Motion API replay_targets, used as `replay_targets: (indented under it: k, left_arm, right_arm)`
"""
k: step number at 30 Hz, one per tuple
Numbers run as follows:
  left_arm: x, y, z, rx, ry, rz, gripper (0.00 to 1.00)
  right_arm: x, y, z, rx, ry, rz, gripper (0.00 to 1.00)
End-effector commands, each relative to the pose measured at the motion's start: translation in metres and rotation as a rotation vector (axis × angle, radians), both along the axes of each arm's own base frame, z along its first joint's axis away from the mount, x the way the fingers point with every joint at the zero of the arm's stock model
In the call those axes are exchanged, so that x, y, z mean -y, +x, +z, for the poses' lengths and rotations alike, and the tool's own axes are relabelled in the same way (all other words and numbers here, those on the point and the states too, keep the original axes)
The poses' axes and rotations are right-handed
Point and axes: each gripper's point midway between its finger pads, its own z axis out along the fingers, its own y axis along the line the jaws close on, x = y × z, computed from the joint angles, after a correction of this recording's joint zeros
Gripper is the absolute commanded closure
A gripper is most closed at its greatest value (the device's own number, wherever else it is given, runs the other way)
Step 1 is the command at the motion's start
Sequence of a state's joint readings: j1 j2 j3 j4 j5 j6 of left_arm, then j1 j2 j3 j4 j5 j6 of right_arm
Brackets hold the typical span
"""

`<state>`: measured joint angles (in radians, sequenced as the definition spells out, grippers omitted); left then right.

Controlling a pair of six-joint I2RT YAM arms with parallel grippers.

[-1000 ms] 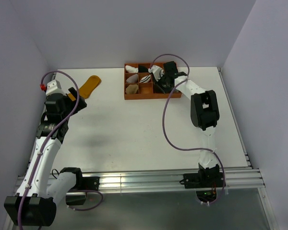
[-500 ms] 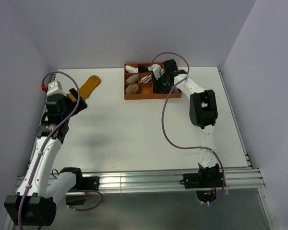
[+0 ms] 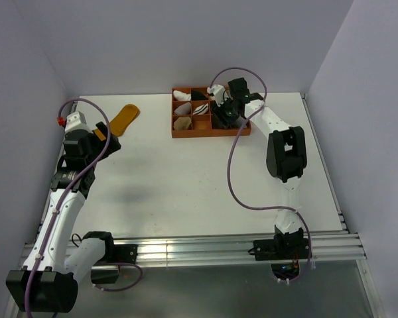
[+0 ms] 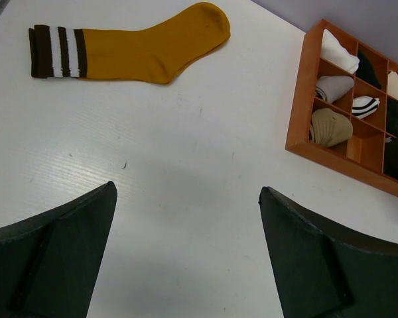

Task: Roll the socks
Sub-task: Place the sock in the storage box.

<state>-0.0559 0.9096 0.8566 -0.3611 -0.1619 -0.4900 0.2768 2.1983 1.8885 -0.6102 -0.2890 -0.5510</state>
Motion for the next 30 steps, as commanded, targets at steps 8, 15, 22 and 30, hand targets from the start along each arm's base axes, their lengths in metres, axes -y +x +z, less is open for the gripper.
replay_targets:
  k: [8,15,22,30]
  left_arm:
    - [0.003,0.001,0.012,0.05,0.005,-0.023,0.06]
    - [0.003,0.001,0.01,0.047,0.006,-0.024,0.06]
    - [0.005,0.001,0.01,0.047,0.003,-0.032,0.06]
    - [0.006,0.003,0.008,0.045,0.0,-0.034,0.07]
  right_arm:
    - [-0.011,0.024,0.042,0.095,0.144,-0.138,0.44]
    - [-0.01,0.031,0.001,0.018,0.118,-0.175,0.45]
    - [-0.002,0.018,-0.036,-0.076,0.062,-0.19,0.5]
    - [-0.004,0.02,-0.009,-0.024,0.105,-0.202,0.51]
